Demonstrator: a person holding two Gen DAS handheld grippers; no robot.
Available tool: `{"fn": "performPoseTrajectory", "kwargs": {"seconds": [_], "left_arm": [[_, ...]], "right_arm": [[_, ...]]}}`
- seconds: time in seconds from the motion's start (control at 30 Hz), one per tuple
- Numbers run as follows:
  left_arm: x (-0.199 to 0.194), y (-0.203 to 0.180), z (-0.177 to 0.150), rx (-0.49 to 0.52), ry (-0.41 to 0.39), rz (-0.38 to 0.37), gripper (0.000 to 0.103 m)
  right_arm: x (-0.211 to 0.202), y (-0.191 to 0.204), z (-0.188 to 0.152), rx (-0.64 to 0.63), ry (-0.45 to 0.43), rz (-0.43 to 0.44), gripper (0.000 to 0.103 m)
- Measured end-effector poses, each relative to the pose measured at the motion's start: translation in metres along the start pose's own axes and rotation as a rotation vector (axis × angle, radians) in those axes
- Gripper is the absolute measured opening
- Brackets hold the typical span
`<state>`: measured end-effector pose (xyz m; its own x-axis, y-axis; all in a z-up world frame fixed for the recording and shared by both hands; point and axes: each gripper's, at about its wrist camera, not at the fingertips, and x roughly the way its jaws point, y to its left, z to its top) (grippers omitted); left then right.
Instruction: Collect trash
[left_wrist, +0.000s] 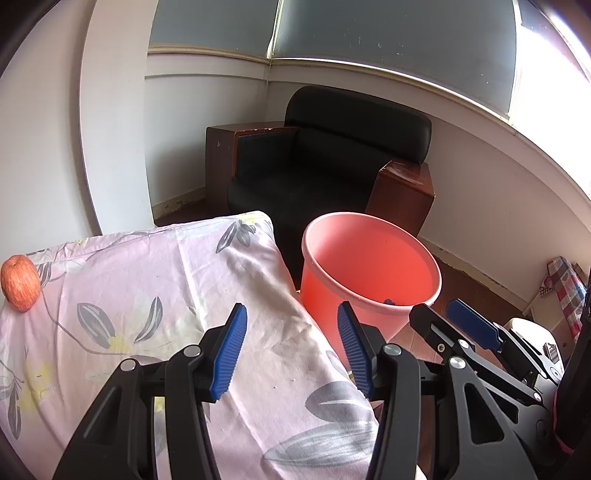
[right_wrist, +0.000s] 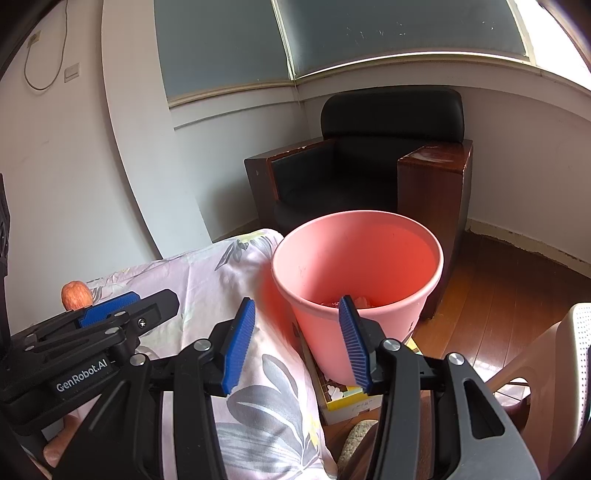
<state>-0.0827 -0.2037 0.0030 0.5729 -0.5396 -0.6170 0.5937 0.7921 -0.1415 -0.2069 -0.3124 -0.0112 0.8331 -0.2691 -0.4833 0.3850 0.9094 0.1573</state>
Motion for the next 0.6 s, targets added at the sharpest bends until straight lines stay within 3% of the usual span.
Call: {"fn": "performPoseTrajectory", "kwargs": {"seconds": [0.6], "left_arm": [[0.0052,0.0006,-0.0039,-0.002,0.019,0.003,0.05]], "right_arm": [[-0.0004,-0.0023,-0.003,0.003,0.005,0.0,0.048]]}}
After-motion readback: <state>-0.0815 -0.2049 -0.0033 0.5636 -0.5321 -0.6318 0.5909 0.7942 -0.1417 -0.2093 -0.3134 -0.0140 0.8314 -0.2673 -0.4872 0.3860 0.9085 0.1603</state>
